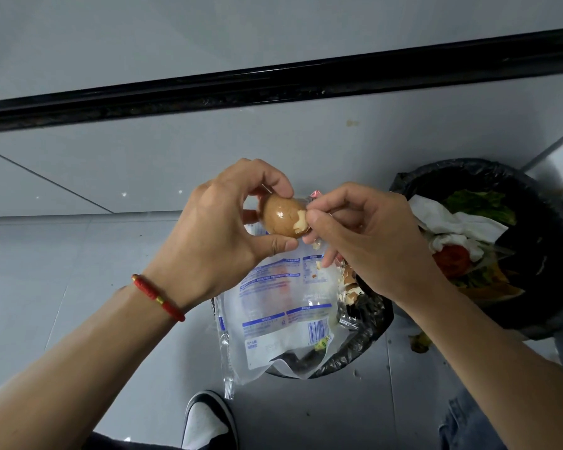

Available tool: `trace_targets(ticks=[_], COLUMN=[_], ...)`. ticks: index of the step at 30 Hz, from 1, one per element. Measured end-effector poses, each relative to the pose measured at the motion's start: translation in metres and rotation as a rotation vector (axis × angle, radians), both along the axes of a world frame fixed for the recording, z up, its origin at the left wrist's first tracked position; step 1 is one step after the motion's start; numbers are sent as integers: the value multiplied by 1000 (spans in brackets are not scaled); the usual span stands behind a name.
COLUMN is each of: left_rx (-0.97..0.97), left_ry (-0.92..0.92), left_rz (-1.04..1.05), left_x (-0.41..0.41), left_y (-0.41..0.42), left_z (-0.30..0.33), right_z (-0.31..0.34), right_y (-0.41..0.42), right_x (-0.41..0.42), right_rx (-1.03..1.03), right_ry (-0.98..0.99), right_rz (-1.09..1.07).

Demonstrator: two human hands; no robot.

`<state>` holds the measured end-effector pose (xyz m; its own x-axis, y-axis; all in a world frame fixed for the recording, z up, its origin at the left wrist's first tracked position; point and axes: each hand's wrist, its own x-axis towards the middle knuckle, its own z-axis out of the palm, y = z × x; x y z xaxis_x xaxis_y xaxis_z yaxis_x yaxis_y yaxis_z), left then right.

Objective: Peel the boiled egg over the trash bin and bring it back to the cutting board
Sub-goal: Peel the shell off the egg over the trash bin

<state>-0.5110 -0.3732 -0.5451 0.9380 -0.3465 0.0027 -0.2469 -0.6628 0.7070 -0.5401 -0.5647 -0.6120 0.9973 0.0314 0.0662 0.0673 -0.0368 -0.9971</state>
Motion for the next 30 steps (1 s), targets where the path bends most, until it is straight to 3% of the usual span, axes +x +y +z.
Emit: trace_targets(ticks=[9,14,19,24,30], left_rx=[63,-23,-20,-200,-266], left_ry=[-110,-93,-48,173,240], left_rz=[-95,-68,-37,-25,-44], left_x=[-2,-1,0,1,4], left_y=[-3,-2,0,-1,-1], left_z=[-3,-2,-3,-5,-4], right_z=[-5,1,0,-2,-3], right_y=[4,1,1,0,-2], right_x=[3,2,2,2,1], right_rx=[57,153,59,-209,-411], right_ry=[10,55,-65,-282,-489], right_rz=[-90,-17,-32,-141,-197])
